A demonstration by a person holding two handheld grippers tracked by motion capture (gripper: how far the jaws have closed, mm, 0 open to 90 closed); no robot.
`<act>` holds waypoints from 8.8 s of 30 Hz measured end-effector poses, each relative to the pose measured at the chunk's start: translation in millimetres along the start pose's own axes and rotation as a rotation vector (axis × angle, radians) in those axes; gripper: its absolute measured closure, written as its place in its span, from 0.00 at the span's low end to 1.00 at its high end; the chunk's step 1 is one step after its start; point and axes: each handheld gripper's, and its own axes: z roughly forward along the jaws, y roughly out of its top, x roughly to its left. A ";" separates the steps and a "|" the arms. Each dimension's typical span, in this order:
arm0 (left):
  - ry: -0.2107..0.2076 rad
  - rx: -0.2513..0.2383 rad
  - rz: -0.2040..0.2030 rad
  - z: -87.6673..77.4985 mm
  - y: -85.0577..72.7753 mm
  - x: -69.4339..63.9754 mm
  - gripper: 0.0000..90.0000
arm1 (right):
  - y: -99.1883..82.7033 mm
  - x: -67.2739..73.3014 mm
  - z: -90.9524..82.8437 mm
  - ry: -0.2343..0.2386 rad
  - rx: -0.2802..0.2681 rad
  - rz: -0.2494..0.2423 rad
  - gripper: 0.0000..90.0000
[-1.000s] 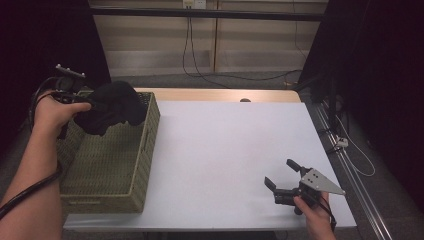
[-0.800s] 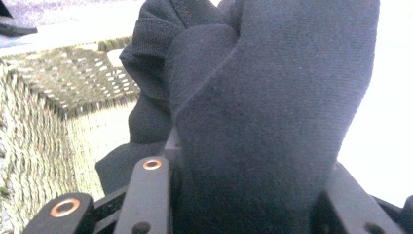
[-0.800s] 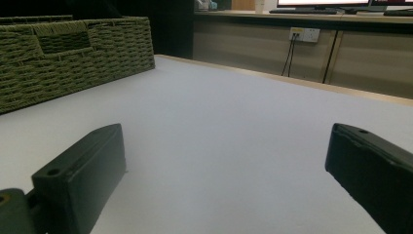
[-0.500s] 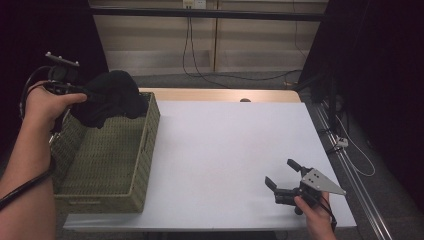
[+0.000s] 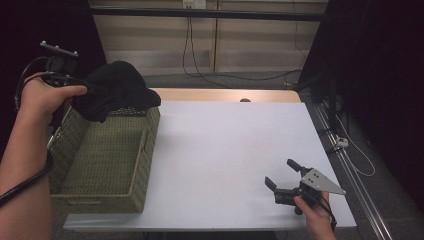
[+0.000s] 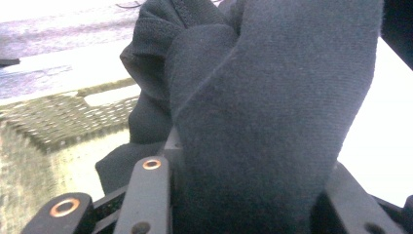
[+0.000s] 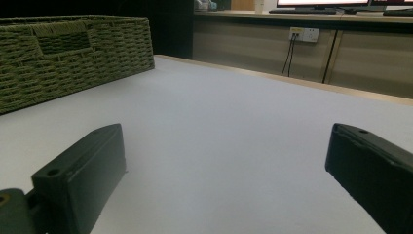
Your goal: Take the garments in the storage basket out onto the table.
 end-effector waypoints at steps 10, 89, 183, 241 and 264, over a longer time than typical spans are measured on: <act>-0.072 -0.019 0.038 7.2 9.7 -27.2 0.67 | 0.1 0.7 0.6 0.011 0.004 0.011 0.00; -0.340 0.077 0.192 171.3 -38.0 -183.2 0.49 | 1.7 -2.0 -2.0 0.009 -0.002 0.015 0.00; -0.150 -0.052 0.255 195.7 -136.2 -166.8 0.13 | 31.5 4.8 102.3 0.201 0.323 0.106 0.97; -0.160 -0.061 0.190 208.2 -143.3 -168.1 0.13 | 44.4 1.9 108.7 0.131 0.260 0.133 0.25; -0.138 -0.084 0.204 190.5 -136.5 -160.6 0.12 | 26.8 36.2 122.3 0.373 0.381 0.120 1.00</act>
